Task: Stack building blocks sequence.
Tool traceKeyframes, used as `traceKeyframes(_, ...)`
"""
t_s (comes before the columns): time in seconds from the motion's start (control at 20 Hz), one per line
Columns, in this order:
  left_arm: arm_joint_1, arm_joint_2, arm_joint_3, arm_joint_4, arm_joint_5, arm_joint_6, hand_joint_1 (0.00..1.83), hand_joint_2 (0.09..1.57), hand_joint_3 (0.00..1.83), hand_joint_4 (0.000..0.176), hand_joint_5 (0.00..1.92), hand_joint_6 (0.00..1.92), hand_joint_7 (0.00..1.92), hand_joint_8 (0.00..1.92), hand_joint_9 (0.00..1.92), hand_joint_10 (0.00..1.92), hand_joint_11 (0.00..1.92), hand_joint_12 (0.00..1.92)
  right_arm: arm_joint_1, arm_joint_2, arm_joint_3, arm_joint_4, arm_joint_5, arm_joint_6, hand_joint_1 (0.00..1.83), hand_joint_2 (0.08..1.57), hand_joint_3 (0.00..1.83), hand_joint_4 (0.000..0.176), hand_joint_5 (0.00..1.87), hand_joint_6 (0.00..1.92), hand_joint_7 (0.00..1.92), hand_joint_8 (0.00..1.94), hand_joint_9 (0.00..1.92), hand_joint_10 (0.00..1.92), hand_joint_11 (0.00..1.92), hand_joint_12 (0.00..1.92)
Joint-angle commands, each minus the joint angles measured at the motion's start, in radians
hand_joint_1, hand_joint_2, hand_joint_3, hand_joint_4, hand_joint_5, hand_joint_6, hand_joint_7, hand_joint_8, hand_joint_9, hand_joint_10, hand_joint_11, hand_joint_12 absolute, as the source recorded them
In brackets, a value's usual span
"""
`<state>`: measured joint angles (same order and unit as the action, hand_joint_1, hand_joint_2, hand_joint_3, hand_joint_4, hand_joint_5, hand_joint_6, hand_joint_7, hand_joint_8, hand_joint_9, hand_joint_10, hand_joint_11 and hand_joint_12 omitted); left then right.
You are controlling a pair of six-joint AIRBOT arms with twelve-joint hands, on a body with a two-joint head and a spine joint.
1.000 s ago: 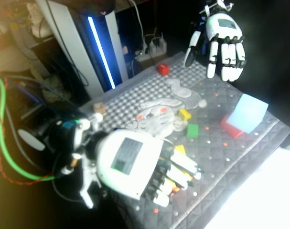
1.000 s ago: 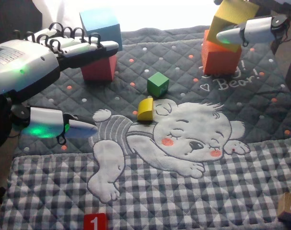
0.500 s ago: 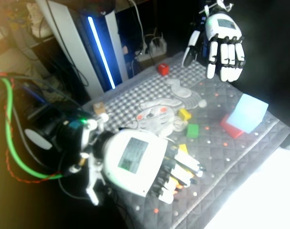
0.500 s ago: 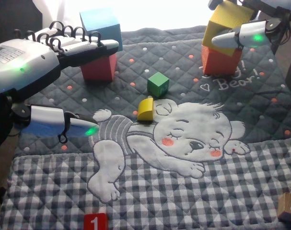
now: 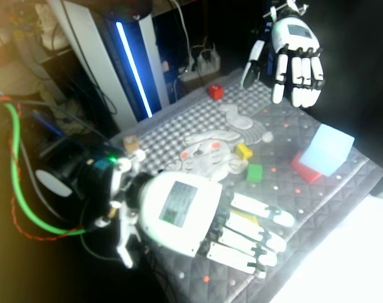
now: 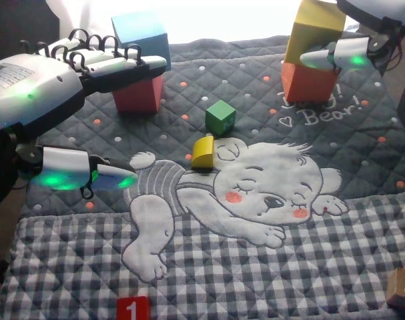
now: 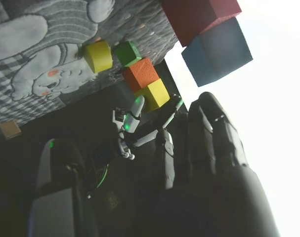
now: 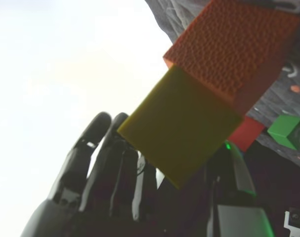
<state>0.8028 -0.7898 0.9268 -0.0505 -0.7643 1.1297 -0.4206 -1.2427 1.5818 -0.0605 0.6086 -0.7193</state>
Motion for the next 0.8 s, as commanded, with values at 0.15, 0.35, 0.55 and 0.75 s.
traceKeyframes(0.15, -0.013, -0.003, 0.005, -0.004, -0.126, -0.006, 0.71, 0.94, 0.0, 0.144, 0.21, 0.0, 0.21, 0.0, 0.21, 0.0, 0.0, 0.96, 0.005, 0.007, -0.006, 0.019, 0.115, 0.001, 0.86, 1.06, 0.0, 0.115, 0.14, 0.0, 0.3, 0.0, 0.38, 0.01, 0.0, 0.98)
traceKeyframes(0.35, -0.012, -0.003, 0.006, -0.004, -0.129, -0.007, 0.72, 0.95, 0.0, 0.15, 0.2, 0.0, 0.23, 0.01, 0.22, 0.0, 0.0, 0.94, 0.002, 0.026, -0.053, 0.019, 0.165, 0.001, 0.81, 1.03, 0.0, 0.147, 0.04, 0.0, 0.22, 0.0, 0.27, 0.0, 0.0, 0.76)
traceKeyframes(0.55, -0.01, -0.003, 0.009, -0.007, -0.13, -0.009, 0.74, 0.94, 0.0, 0.148, 0.19, 0.0, 0.19, 0.0, 0.2, 0.0, 0.0, 0.94, -0.001, 0.071, -0.107, 0.008, 0.25, 0.001, 0.82, 0.91, 0.0, 0.176, 0.0, 0.0, 0.1, 0.0, 0.24, 0.01, 0.0, 1.01)
traceKeyframes(0.75, 0.005, -0.004, 0.008, -0.021, -0.197, -0.038, 0.74, 0.95, 0.0, 0.139, 0.19, 0.0, 0.23, 0.0, 0.22, 0.0, 0.0, 0.85, -0.075, 0.161, -0.219, 0.014, 0.454, 0.001, 0.77, 0.89, 0.0, 0.176, 0.0, 0.0, 0.04, 0.0, 0.19, 0.0, 0.01, 0.95)
